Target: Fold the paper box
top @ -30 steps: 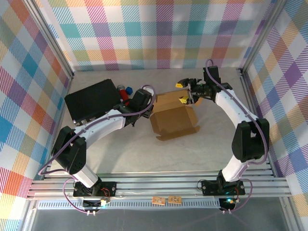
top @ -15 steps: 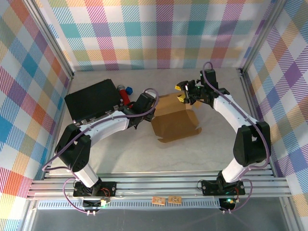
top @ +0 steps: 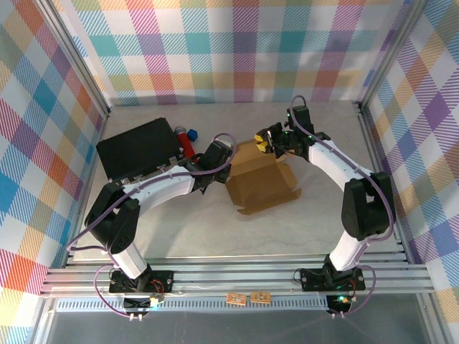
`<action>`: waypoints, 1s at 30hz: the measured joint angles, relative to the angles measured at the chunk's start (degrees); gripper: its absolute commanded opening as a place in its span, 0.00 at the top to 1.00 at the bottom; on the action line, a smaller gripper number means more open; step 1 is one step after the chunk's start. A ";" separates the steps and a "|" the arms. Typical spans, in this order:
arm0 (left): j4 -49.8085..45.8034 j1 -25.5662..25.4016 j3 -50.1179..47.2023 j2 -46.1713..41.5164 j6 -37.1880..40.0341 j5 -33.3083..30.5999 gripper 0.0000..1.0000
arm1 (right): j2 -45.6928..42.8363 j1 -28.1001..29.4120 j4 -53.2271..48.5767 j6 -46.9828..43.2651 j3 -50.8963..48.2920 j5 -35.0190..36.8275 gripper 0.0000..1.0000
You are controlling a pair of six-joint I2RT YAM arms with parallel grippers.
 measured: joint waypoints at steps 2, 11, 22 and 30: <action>0.00 0.00 -0.17 0.20 -0.52 0.00 1.00 | 0.76 0.09 0.15 -0.07 0.26 0.31 0.85; 2.84 0.17 -2.43 1.84 -3.17 0.37 1.00 | 3.61 0.13 0.33 -0.48 1.57 0.90 0.94; 4.59 1.16 -3.26 1.84 -5.55 2.14 0.91 | 5.99 0.39 1.01 -1.36 4.17 0.81 1.00; 6.01 3.08 -6.49 -3.52 -10.99 9.84 0.50 | 5.97 0.31 6.84 -1.77 0.11 1.03 1.00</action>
